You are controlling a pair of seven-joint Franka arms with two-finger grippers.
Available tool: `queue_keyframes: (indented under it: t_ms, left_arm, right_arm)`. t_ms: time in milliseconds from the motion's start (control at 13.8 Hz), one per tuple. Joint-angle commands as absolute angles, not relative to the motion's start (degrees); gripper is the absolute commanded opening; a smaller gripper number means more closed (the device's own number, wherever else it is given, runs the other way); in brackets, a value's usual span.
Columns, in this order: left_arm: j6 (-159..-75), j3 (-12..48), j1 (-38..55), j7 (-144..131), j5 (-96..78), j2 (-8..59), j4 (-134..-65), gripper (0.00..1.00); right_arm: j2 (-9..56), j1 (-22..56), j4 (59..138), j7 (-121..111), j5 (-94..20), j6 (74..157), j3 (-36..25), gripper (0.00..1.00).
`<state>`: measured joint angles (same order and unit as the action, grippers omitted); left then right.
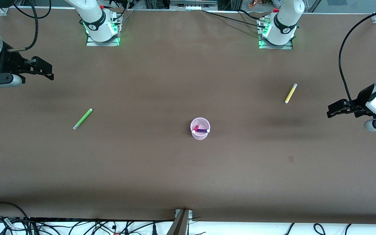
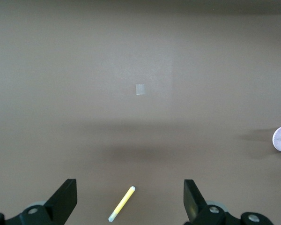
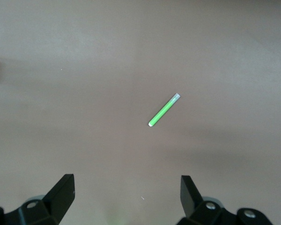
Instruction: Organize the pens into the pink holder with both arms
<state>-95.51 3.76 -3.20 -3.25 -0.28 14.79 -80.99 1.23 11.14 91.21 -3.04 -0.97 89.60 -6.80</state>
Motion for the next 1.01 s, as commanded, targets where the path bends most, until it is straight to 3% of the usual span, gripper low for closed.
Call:
queue_keyframes:
  t_ms: [0, 939]
  left_arm:
    - [-94.92, 3.87, -3.34, -3.08, -0.44, 14.68, -80.86, 1.0]
    - [-94.83, 3.87, -3.34, -2.55, -0.44, 14.59, -80.59, 1.0]
  right_arm:
    - [1.41, 10.55, 90.09, -3.43, -0.88, 88.68, -6.42, 1.0]
    - [1.49, 10.55, 90.09, -3.16, -1.14, 88.59, -6.77, 1.0]
